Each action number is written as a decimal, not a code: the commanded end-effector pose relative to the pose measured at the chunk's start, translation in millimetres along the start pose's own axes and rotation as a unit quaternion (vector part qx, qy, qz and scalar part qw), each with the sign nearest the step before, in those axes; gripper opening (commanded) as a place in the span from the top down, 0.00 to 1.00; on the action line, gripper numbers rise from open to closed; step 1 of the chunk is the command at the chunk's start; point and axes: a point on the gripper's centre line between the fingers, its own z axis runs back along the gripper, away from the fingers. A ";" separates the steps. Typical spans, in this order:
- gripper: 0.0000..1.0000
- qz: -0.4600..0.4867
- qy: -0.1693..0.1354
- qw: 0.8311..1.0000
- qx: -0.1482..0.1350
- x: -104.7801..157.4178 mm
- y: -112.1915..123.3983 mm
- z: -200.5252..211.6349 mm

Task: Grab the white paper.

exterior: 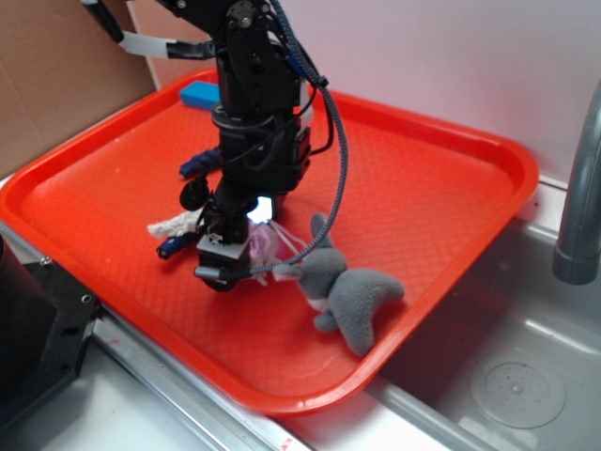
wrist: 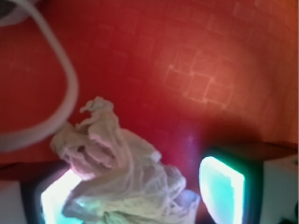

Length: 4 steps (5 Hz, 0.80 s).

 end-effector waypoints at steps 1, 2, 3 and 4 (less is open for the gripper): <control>1.00 -0.003 0.006 1.000 0.006 -2.1 -5.0 -3.5; 1.00 -0.001 0.008 1.000 0.010 -1.7 -5.7 -1.3; 1.00 0.027 0.006 0.999 0.019 -4.6 -1.0 3.5; 1.00 0.069 0.005 0.997 0.028 -6.2 4.5 12.9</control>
